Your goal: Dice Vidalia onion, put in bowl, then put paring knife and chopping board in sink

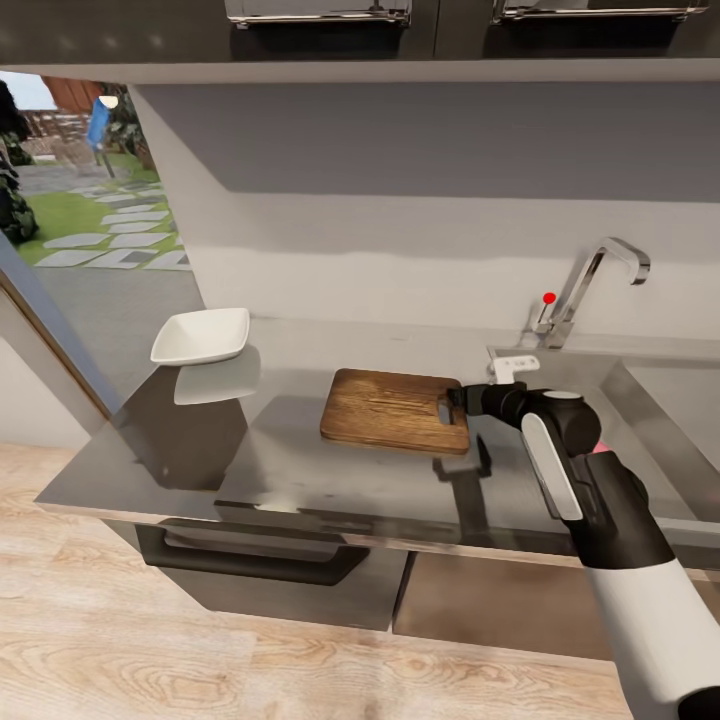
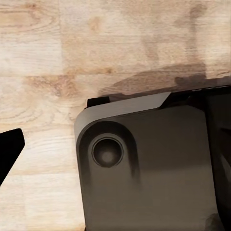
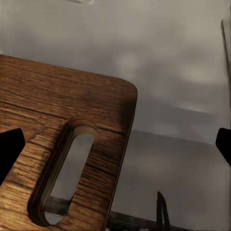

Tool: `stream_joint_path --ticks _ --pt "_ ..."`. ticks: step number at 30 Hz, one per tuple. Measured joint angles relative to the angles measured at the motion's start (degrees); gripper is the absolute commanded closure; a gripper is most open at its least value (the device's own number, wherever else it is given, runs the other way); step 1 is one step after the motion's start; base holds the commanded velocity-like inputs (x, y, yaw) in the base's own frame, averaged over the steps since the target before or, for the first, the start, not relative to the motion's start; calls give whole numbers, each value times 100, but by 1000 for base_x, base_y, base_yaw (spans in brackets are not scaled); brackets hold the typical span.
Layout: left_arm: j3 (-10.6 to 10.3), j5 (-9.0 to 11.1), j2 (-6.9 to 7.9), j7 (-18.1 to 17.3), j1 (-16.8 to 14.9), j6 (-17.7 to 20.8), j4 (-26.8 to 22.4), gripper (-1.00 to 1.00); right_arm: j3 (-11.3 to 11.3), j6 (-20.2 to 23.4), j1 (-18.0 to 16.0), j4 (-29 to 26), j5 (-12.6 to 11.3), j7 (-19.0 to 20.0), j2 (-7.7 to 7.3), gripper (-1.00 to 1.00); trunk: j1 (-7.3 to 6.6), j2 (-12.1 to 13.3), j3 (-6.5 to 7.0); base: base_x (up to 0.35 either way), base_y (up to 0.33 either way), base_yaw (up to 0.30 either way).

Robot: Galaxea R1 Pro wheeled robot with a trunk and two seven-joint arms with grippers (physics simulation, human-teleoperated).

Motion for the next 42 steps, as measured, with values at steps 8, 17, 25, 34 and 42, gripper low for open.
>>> stream_joint_path --ticks 8,17,25,34,42 --pt "-10 0 -2 1 0 0 0 -100 1 3 0 -61 22 -3 5 -100 0 0 0 -14 0 0" --pt "-11 0 -3 1 0 0 0 -100 8 1 0 -55 20 -6 7 -100 3 1 0 -278 0 0" --pt "-11 0 -3 1 0 0 0 -100 17 1 0 -48 20 -7 7 -100 3 1 0 -338 0 0" --pt "-10 0 -3 1 0 0 0 -100 17 1 0 -29 20 -7 15 -100 3 1 0 -339 0 0" --pt "-13 0 -3 1 0 0 9 -100 28 -5 0 -4 26 -7 15 -100 3 1 0 -339 0 0"
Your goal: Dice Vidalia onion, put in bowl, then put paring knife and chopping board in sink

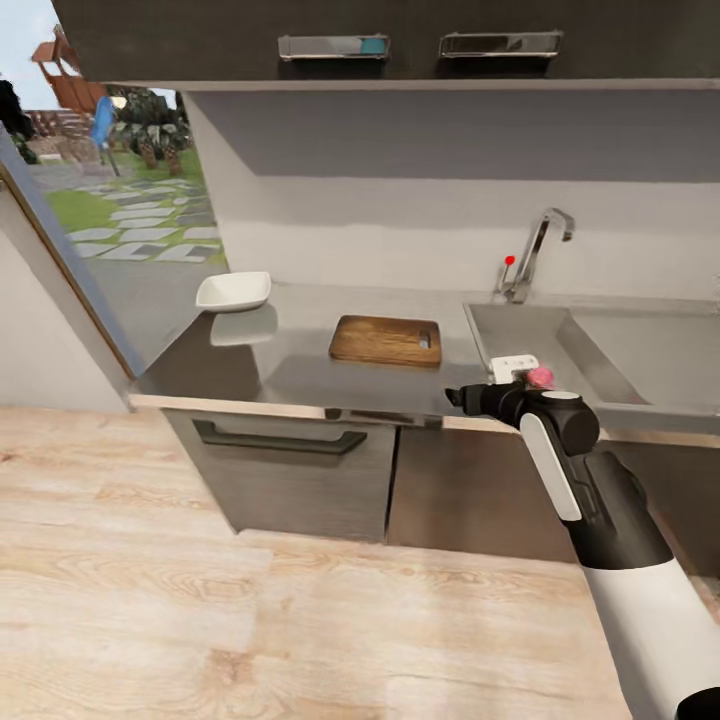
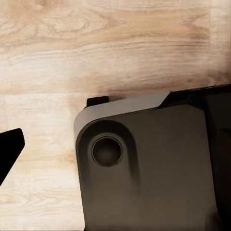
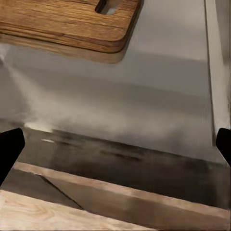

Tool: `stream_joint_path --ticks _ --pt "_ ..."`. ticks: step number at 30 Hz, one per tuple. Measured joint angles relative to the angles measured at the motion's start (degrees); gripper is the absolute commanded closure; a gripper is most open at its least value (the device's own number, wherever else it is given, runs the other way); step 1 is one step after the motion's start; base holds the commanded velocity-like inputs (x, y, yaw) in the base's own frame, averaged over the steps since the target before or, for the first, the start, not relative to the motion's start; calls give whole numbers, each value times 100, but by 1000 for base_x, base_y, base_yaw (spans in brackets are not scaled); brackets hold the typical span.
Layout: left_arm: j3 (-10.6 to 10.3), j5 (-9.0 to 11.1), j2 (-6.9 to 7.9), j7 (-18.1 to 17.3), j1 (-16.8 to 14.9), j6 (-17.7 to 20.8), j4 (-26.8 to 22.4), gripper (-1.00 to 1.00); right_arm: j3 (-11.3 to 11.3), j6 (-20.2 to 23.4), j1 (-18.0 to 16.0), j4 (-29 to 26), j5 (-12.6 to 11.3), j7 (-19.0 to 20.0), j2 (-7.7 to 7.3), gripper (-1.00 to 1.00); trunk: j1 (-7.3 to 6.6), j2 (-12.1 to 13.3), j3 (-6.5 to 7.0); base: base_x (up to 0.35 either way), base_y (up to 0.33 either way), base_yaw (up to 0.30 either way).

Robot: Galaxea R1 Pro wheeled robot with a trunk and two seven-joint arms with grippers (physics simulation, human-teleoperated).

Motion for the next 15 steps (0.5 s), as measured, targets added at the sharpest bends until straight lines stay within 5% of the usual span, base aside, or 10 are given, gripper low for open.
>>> stream_joint_path --ticks 10,15 --pt "10 0 -1 -1 0 0 52 -100 6 -12 0 140 11 14 -9 -100 0 0 0 -339 0 0" --pt "6 0 1 -1 0 0 53 -100 5 -156 0 791 36 22 6 -100 0 0 0 -335 0 0"
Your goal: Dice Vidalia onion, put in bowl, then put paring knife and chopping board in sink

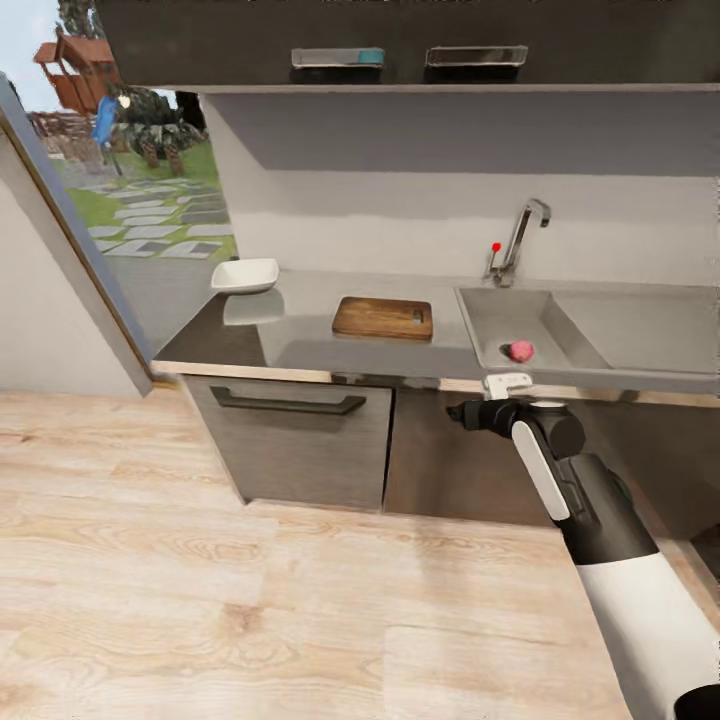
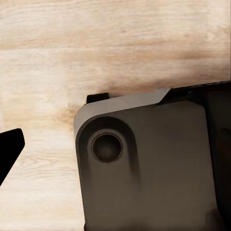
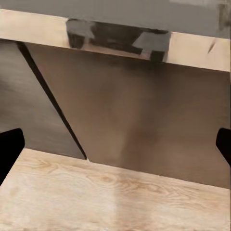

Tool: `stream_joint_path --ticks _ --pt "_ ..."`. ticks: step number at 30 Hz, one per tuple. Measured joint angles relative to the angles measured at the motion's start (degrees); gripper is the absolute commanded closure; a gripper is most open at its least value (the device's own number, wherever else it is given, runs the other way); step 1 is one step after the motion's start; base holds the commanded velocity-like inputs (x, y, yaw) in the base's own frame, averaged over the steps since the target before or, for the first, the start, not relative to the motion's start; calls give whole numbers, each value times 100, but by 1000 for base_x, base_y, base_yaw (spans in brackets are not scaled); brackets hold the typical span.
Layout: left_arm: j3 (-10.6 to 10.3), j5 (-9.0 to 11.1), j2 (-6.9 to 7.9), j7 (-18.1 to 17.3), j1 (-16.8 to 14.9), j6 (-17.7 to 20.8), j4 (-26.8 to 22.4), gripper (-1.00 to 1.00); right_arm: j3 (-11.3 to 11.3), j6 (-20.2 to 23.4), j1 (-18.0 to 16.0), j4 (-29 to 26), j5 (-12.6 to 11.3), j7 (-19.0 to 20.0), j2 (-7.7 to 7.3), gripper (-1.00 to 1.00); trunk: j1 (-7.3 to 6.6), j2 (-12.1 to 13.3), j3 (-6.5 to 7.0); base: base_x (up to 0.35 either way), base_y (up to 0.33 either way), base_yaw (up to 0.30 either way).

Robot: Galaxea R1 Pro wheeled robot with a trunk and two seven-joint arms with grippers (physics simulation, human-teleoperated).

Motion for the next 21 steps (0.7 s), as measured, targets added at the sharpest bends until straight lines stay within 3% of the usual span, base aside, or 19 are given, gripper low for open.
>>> stream_joint_path --ticks 4,9,12,14,15,17,18,20,21 --pt "4 0 0 0 0 0 0 -100 54 -631 0 881 95 17 12 -100 -2 0 0 -170 0 0" --pt "11 0 1 -1 0 0 0 -100 546 -1775 1 2191 120 41 16 -100 -3 0 0 -30 0 0" --pt "17 6 -2 -4 0 0 -2 -100 1032 -3335 3 3848 105 253 44 -100 -3 0 -1 -4 0 0" --pt "18 6 -5 -6 0 0 -6 -100 1156 -3987 6 4575 86 487 67 -100 -3 0 -1 -1 0 0" --pt "20 0 -19 -6 0 0 -11 -100 1217 -4657 7 5282 100 776 109 -100 -3 0 -1 0 0 0" --pt "26 -5 -50 -4 1 5 -35 -100 1251 -5529 10 6320 124 1077 172 -100 -3 -1 -1 0 0 0" --pt "28 -6 -58 -1 0 8 -45 -100 1256 -5748 11 6583 124 1124 191 -100 -3 -1 -1 0 0 0" --pt "32 -6 -80 7 0 22 -113 -100 1270 -6591 32 7361 126 1227 296 -100 -3 -1 -1 0 0 0" --pt "32 -4 -83 10 0 26 -136 -100 1271 -6781 43 7477 129 1242 325 -100 -4 -1 0 0 0 0"
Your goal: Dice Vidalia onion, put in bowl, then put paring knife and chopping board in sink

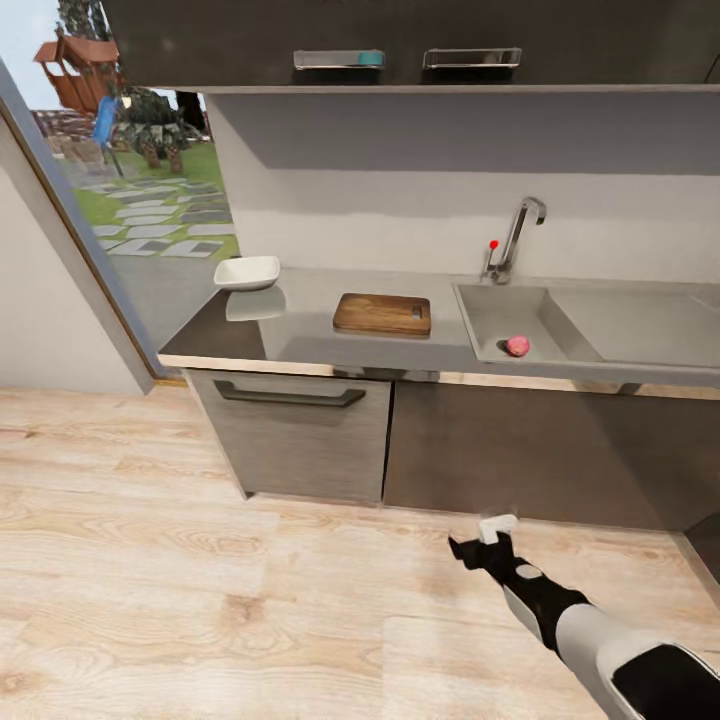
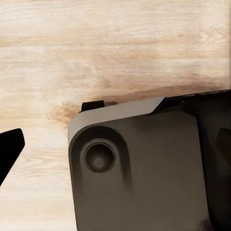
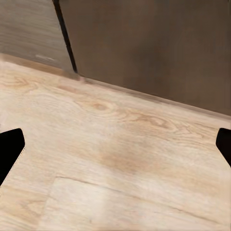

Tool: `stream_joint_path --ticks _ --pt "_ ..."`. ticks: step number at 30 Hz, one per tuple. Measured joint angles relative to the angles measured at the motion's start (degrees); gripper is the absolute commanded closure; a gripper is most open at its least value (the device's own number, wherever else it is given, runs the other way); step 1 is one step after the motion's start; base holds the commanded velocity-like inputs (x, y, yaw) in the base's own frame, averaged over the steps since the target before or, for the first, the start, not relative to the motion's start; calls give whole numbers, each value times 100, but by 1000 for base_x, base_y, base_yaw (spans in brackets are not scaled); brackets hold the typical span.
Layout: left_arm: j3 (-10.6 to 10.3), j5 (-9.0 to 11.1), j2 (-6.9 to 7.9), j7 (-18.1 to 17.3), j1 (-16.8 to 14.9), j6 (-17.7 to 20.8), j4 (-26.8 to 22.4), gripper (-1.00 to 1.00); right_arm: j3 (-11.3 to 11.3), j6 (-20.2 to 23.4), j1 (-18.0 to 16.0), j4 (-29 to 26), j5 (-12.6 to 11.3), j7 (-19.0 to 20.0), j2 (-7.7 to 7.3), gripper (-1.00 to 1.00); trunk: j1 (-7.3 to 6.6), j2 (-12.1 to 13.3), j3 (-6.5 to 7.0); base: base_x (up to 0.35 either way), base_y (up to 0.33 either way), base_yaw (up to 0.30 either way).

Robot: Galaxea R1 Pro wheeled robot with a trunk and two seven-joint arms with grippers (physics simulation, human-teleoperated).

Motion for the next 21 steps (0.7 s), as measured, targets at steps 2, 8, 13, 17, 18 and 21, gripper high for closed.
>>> stream_joint_path --ticks 2,8,13,17,18,21 --pt "-7 10 -21 14 0 13 -180 -100 16 -574 238 259 8 12 80 -100 0 0 -1 0 0 0" --pt "2 38 -89 144 1 20 -548 -100 26 -1855 1521 433 14 -306 404 -100 0 0 -1 0 0 0" --pt "4 43 -91 165 1 19 -555 -100 6 -2887 2307 442 -10 -888 712 -100 0 0 -1 0 0 0" --pt "5 44 -91 172 1 19 -525 -100 -7 -3534 2648 447 -20 -1347 911 -100 0 0 0 0 0 0" --pt "7 47 -91 173 1 19 -513 -100 -10 -3572 2669 445 -19 -1392 920 -100 0 0 0 0 0 0" --pt "11 56 -91 176 1 14 -417 -100 -15 -3662 2723 436 -19 -1521 933 -100 0 0 0 0 0 -2"
